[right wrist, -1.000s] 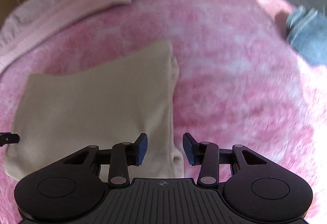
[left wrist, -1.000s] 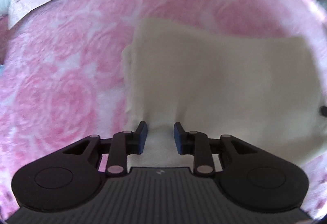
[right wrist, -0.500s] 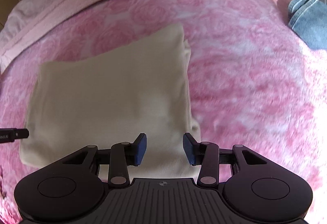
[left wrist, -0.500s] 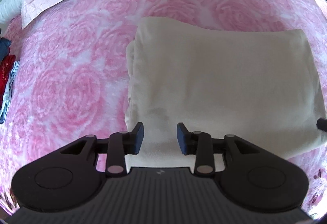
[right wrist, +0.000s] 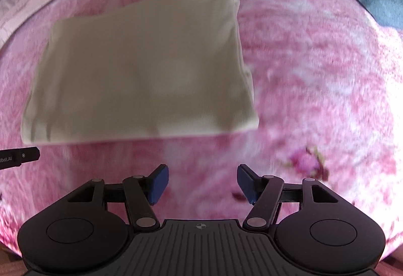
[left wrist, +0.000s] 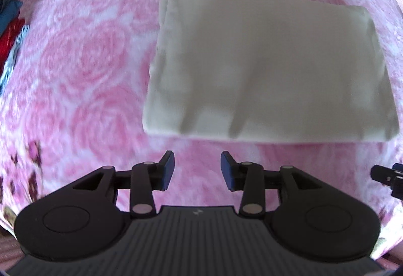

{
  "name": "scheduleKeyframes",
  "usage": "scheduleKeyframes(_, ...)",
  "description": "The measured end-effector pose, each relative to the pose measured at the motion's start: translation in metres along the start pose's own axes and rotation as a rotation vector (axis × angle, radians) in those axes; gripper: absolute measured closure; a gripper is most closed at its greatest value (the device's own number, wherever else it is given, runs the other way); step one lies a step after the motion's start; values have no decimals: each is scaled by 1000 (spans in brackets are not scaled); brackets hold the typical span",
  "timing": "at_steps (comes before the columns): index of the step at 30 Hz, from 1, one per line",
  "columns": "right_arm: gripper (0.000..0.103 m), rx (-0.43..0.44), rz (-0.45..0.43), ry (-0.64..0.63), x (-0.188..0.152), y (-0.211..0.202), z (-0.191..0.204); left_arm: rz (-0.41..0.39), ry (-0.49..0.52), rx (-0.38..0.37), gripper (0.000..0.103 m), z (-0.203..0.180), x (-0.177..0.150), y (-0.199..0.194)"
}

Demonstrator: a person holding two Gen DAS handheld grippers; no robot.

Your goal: Fold clothes

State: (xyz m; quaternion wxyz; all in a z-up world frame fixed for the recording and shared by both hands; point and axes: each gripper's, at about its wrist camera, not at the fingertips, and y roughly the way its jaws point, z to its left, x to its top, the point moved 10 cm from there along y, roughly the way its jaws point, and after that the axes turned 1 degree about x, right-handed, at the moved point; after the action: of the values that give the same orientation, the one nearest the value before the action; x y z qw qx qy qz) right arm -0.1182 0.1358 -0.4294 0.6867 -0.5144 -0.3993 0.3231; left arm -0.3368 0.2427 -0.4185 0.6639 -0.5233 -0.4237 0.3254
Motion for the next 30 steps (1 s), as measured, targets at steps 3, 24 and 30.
scheduleKeyframes(3, 39, -19, 6, -20, 1, -5, 5, -8, -16, -8, 67, 4, -5, -7)
scheduleKeyframes(24, 39, 62, -76, 5, 25, -28, 3, -96, 6, -51, 67, -4, 9, -26)
scheduleKeyframes(30, 39, 274, -272, 270, 58, -27, -51, -159, 14, -118, 75, -3, 31, -18)
